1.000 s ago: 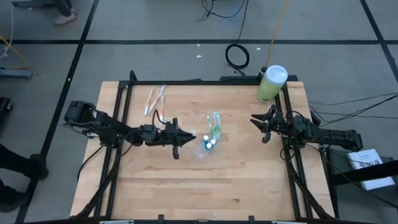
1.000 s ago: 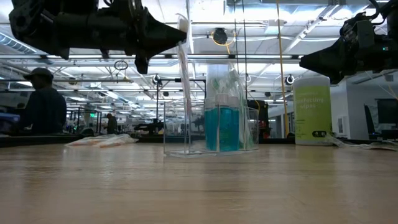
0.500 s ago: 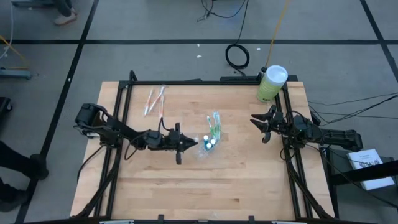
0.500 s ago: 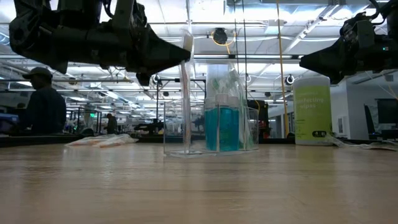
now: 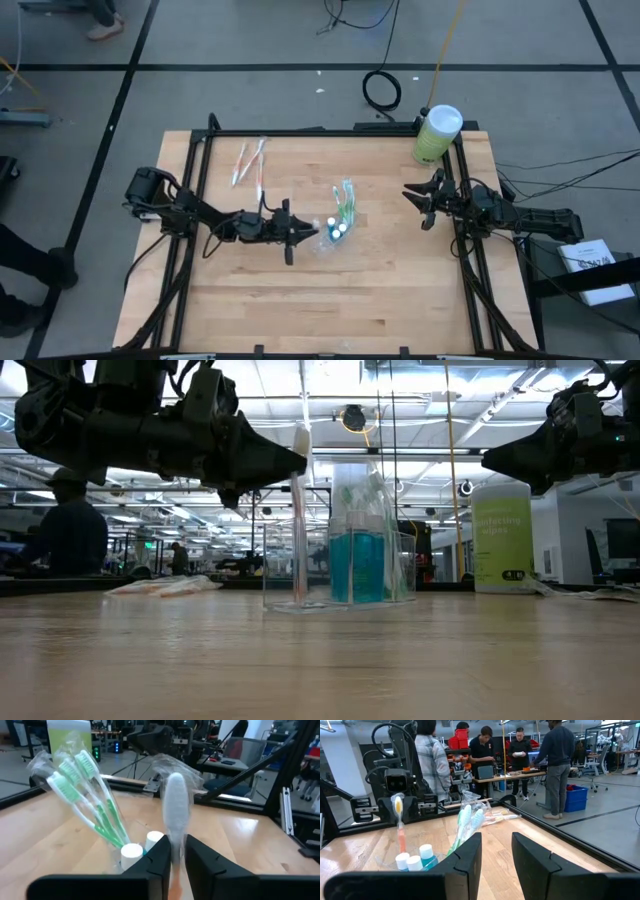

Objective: Pick & Place toothbrushing station
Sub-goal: Put the orange toothbrush into the transparent organizer

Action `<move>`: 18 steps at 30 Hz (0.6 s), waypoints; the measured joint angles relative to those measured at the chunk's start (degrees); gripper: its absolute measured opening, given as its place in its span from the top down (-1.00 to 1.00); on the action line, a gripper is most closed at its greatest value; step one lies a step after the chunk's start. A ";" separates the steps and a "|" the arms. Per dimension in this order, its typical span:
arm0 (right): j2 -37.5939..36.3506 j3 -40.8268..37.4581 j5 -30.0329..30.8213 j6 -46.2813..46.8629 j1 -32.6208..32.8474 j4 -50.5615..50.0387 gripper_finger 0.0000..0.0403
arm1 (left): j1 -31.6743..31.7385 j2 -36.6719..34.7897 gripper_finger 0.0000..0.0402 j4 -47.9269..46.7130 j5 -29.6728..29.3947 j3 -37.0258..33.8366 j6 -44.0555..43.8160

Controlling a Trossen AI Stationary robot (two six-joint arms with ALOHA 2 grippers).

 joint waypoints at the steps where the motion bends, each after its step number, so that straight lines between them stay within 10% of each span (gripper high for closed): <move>1: 0.00 0.00 0.00 0.00 0.01 0.00 0.51 | 0.02 0.00 0.70 0.15 -0.07 0.00 -0.46; 18: 0.00 0.04 0.00 0.00 0.01 0.00 0.51 | 0.09 -0.02 0.69 4.91 -1.91 0.00 -0.48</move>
